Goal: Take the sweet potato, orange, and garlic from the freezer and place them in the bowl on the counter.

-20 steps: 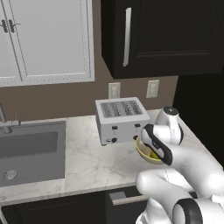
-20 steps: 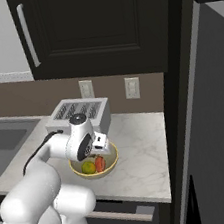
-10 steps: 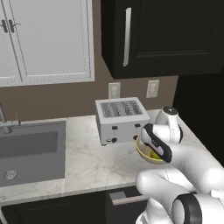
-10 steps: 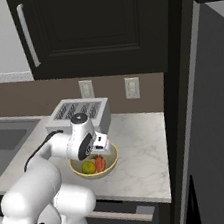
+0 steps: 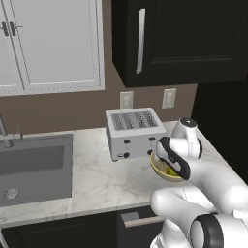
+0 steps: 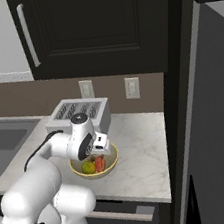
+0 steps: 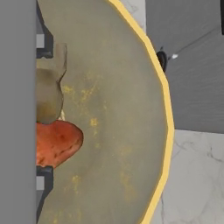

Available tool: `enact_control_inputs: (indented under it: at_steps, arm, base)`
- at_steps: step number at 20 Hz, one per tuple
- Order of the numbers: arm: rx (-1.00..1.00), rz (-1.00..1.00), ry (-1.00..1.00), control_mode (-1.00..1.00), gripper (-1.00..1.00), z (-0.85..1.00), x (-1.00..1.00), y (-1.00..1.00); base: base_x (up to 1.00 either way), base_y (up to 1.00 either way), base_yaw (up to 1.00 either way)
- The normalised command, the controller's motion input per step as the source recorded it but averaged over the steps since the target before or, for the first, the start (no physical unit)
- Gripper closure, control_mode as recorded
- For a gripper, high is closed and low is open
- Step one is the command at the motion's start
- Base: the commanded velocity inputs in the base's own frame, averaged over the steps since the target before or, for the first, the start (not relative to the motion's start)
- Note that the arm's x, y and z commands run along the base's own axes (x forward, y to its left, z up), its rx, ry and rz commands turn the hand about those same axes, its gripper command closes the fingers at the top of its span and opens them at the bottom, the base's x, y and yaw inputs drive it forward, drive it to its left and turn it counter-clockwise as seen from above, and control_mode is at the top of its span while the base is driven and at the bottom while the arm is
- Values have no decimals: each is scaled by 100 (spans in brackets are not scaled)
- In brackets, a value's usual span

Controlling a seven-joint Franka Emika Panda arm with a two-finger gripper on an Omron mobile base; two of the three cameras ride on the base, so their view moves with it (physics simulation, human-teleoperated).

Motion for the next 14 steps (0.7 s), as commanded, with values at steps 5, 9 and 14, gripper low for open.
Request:
enact_control_inputs:
  at_steps: [5, 9, 14]
  arm:
    - [0, 0, -2, -100, -100, 31, -20, 0]
    - [-1, 0, -5, -100, -100, 55, -74, 0]
    - [0, 0, -3, -100, -100, 52, -67, 0]
  base:
    - [0, 0, 0]
    - [0, 0, 0]
    - [0, 0, 0]
